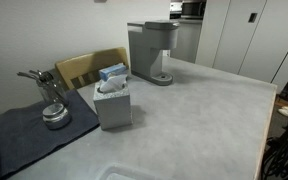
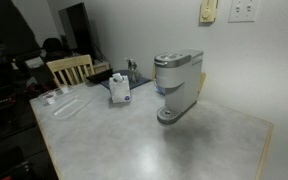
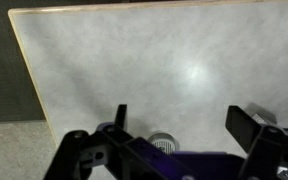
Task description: Press on top of the coffee maker
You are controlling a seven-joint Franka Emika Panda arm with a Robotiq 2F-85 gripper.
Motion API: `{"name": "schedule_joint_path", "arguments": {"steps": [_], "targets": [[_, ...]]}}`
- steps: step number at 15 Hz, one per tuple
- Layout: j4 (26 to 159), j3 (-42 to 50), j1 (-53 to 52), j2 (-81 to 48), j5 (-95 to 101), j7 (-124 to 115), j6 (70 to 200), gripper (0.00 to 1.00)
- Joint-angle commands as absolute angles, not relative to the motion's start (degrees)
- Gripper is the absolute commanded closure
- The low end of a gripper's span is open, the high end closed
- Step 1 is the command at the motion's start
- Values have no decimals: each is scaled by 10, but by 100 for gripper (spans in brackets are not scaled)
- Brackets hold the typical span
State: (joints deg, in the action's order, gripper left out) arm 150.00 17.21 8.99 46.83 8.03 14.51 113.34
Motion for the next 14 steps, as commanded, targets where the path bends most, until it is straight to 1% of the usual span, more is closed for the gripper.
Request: {"name": "schedule_joint_path", "arguments": {"steps": [1, 8, 14], "targets": [[1499, 161, 92, 443, 72, 126, 1189, 0], [1481, 124, 76, 337, 56, 57, 1355, 0], [1430, 90, 67, 245, 36, 20, 1445, 0]]}}
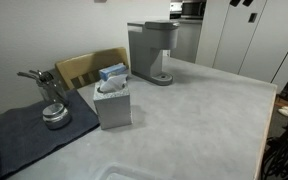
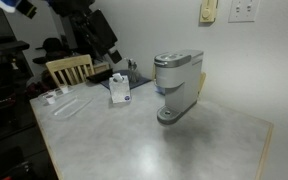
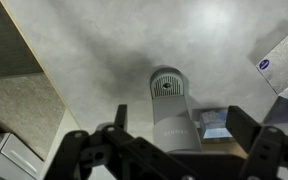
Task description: Press on top of the coffee maker
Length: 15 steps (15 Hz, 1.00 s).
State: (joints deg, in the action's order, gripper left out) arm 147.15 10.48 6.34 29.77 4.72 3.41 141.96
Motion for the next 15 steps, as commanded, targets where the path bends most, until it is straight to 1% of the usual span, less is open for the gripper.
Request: {"name": "schedule_joint_path", "arguments": {"steps": [1, 4, 9, 15], "targets": [[1461, 92, 71, 283, 39, 33, 1429, 0], [1438, 86, 70, 257, 39, 23, 1437, 0], [1432, 88, 59, 252, 22, 27, 1437, 0], [1355, 87, 35, 205, -4, 39, 1412, 0]]}}
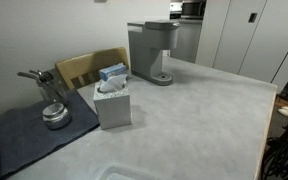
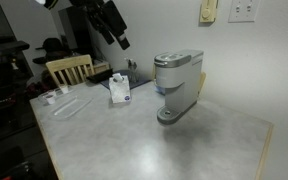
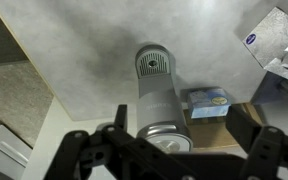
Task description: Press on top of the coffee maker
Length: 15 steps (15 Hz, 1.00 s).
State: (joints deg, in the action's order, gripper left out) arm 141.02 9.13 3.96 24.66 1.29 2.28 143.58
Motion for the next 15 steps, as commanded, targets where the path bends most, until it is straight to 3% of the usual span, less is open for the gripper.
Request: {"name": "schedule_joint_path", "arguments": {"steps": [1, 8, 9, 15], "targets": [[1334, 86, 32, 193, -5, 39, 1396, 0], [1160, 81, 39, 83, -3, 17, 1219, 0], [1221, 77, 39, 131, 4, 17, 1265, 0], [1207, 76, 39, 121, 4, 16, 1259, 0]]}}
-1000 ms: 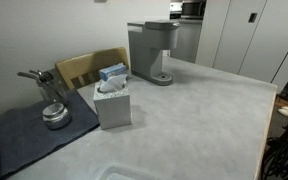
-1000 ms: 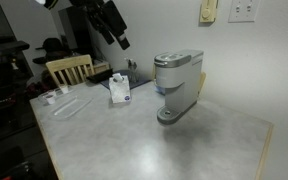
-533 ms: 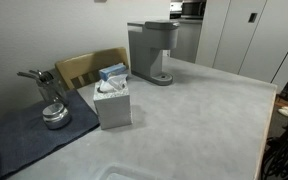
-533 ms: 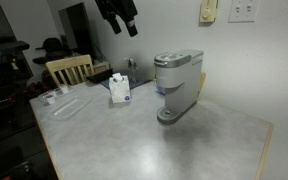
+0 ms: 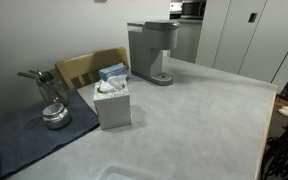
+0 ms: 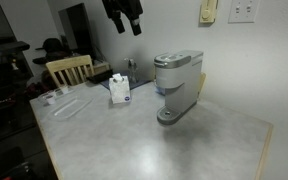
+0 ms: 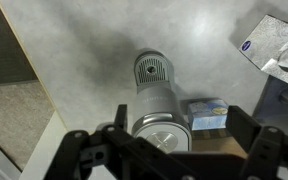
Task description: Press on top of the coffee maker
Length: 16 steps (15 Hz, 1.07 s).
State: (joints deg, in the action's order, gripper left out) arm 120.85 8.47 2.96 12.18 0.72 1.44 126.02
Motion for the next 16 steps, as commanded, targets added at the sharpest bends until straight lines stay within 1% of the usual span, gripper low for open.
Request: {"name": "schedule_joint_path", "arguments": {"steps": [1, 9, 16], "targets": [[1210, 74, 39, 120, 9, 15, 1261, 0], [1173, 70, 39, 79, 14, 24, 1282, 0], [1105, 74, 44, 8, 10, 26, 1300, 0]]}}
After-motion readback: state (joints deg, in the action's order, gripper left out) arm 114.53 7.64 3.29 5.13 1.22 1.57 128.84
